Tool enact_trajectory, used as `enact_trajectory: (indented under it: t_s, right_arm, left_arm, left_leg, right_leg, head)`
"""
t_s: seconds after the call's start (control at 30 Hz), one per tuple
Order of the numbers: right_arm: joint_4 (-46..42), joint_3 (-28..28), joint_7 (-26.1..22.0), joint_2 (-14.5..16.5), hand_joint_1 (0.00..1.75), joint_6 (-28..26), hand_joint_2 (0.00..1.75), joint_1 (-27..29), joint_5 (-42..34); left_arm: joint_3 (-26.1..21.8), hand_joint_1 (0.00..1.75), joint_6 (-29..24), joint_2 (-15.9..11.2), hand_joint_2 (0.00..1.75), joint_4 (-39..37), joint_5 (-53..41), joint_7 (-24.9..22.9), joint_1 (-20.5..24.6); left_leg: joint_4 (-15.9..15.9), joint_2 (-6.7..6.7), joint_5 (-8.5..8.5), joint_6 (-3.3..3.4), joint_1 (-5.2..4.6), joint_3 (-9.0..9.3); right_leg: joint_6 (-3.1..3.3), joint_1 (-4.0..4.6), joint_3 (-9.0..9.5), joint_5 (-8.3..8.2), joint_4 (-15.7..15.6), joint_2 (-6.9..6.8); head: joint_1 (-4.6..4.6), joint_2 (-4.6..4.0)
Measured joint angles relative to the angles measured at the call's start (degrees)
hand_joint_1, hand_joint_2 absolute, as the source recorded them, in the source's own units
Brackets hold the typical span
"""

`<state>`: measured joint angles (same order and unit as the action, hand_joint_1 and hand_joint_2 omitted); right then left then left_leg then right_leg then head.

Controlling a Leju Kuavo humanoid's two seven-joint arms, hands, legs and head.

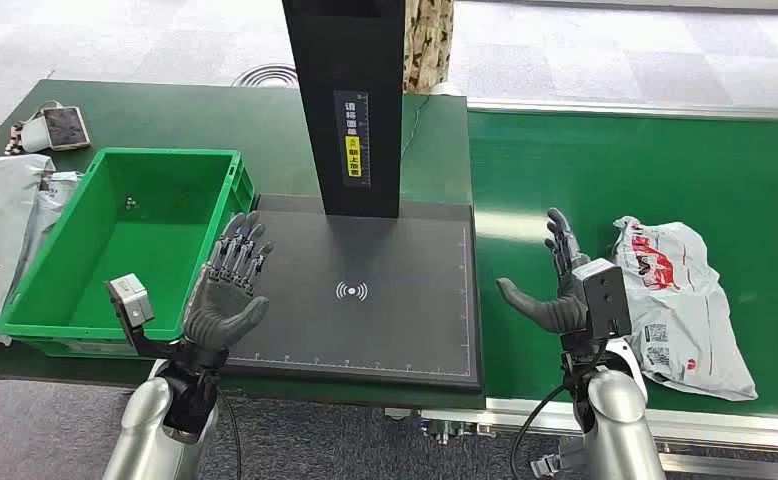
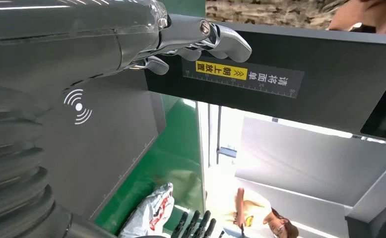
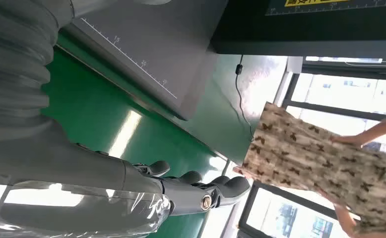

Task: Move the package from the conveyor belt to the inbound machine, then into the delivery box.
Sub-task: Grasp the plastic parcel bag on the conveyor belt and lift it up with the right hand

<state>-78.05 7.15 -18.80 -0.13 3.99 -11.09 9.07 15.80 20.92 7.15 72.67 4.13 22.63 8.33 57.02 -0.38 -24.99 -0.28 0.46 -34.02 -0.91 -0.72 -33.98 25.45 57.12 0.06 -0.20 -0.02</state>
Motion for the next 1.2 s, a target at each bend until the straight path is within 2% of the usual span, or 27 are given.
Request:
enact_trajectory:
  t_s: [0.1, 0.2, 0.3, 0.37, 0.5, 0.7, 0.8, 0.93, 1.2]
  right_arm:
    - [0.05, -0.04, 0.86, -0.04, 0.0, -1.2, 1.75, -0.17, 1.51]
    - [1.12, -0.92, 4.6, -0.74, 0.0, -6.69, 1.75, -1.68, 7.05]
    - [4.64, -3.3, 7.54, -3.34, 0.0, -13.06, 1.75, -5.6, 13.54]
    - [8.18, -5.2, 8.31, -5.78, 0.0, -15.31, 1.75, -8.97, 16.91]
    - [15.8, -8.56, 8.11, -10.09, 0.0, -16.89, 1.75, -14.53, 20.43]
    - [22.66, -10.39, 8.26, -13.26, 0.0, -17.2, 1.75, -17.84, 22.45]
    - [26.51, -10.4, 10.52, -14.63, 0.0, -15.49, 1.75, -19.63, 24.48]
    - [30.69, -9.81, 17.13, -15.42, 0.0, -6.84, 1.75, -19.66, 26.11]
    - [30.14, -7.59, 24.21, -15.51, 0.0, 0.91, 1.75, -10.79, 28.03]
  left_arm:
    - [0.0, 0.0, -0.08, 0.0, 1.75, 0.01, 0.0, 0.0, 0.0]
    - [0.0, 0.0, -0.17, 0.0, 1.75, 0.09, 0.01, -0.1, -0.06]
    - [-0.02, 0.0, -0.1, 0.0, 1.75, 0.44, 0.12, -0.59, -0.19]
    - [-0.02, 0.0, 0.06, -0.01, 1.75, 0.56, 0.4, -0.91, -0.19]
    - [-0.02, 0.0, 0.4, -0.03, 1.75, 0.45, 0.93, -0.94, 0.03]
    - [0.08, 0.0, 0.67, -0.04, 1.75, 0.28, 1.23, -0.52, 0.55]
    - [0.18, 0.0, 0.7, -0.04, 1.75, -0.08, 1.32, -0.21, 1.0]
    - [0.37, 0.0, 0.7, -0.06, 1.75, -0.51, 1.35, -0.48, 1.52]
    - [0.38, 0.0, 0.55, -0.16, 1.75, -0.98, 1.18, -1.35, 1.87]
  left_leg:
    - [0.0, 0.0, 0.0, 0.0, 0.0, 0.0]
    - [0.0, 0.0, 0.01, 0.01, 0.0, 0.0]
    - [0.03, 0.0, 0.02, 0.03, -0.02, -0.01]
    - [0.08, 0.0, 0.03, 0.05, -0.04, -0.01]
    - [0.12, -0.05, 0.04, 0.07, -0.05, -0.02]
    - [0.1, -0.04, 0.03, 0.06, -0.08, -0.02]
    - [0.09, -0.04, 0.03, 0.05, -0.07, -0.01]
    - [0.09, -0.05, 0.03, 0.06, -0.07, -0.01]
    - [0.09, -0.1, -0.04, 0.13, -0.06, -0.05]
  right_leg:
    - [0.0, 0.0, 0.0, 0.0, 0.0, 0.0]
    - [-0.01, -0.02, 0.0, -0.01, 0.0, 0.0]
    - [-0.06, -0.05, 0.01, -0.06, 0.0, 0.0]
    - [-0.09, -0.07, 0.02, -0.09, 0.0, 0.0]
    - [-0.14, -0.07, 0.05, -0.12, -0.01, -0.04]
    - [-0.12, -0.03, 0.02, -0.11, -0.01, -0.03]
    - [-0.12, 0.0, 0.02, -0.1, -0.01, -0.02]
    - [-0.12, 0.0, 0.03, -0.1, -0.01, -0.04]
    - [-0.15, -0.03, 0.03, 0.01, -0.01, -0.1]
  head:
    - [-0.01, 0.0]
    - [-0.02, 0.0]
    - [0.01, 0.0]
    - [0.0, 0.0]
    - [0.01, 0.0]
    - [-0.02, 0.0]
    - [-0.02, 0.0]
    - [0.0, 0.0]
    - [-0.01, 0.0]
